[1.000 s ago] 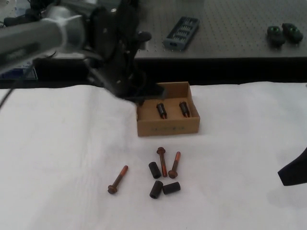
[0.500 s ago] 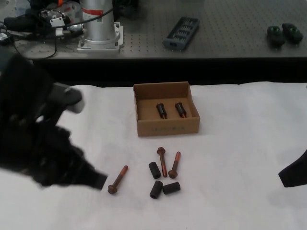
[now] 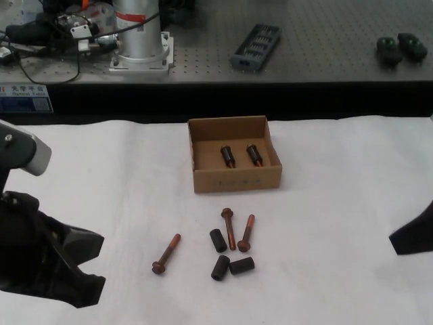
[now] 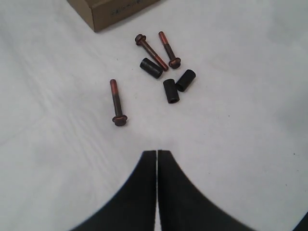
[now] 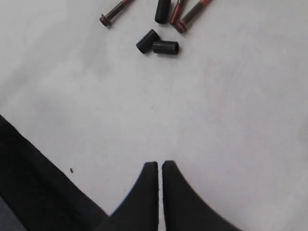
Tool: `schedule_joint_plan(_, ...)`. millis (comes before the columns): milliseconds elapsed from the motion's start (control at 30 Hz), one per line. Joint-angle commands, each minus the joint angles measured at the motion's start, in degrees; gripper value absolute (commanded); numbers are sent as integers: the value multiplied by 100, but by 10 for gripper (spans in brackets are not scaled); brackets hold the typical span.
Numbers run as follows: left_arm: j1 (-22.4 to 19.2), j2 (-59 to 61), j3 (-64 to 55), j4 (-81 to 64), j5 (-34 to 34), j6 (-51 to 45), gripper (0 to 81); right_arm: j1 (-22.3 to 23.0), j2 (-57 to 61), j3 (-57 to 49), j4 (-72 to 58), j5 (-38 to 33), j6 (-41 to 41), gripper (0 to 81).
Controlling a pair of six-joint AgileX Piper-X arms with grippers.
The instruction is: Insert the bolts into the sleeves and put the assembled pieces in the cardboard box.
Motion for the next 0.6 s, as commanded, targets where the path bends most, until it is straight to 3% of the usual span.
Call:
schedule_joint_plan(0,8,-37,-10,-54,-44,60,7,-25,-55,-16,-284,-49,-537,22)
schedule_joint_plan(33,8,-37,-10,-62,-44,60,7,-25,-56,-16,-429,-49,-791,2)
schedule_joint_plan(67,8,-37,-10,-78,-44,60,7,-25,-41,-16,-573,-49,-959,34)
schedule_joint_plan(233,8,-37,-10,-222,-44,60,7,-25,222,-7,-1583,153,-1734,396)
schedule_joint_plan(267,8,-37,-10,-279,-44,60,7,-25,314,-7,-1810,227,-1873,425)
schedule_joint_plan(433,8,-37,-10,-470,-33,60,7,65,1040,-19,-3017,277,-2168,319)
schedule_joint_plan(567,8,-37,-10,-470,-33,60,7,422,1576,-40,-3200,277,-2196,335)
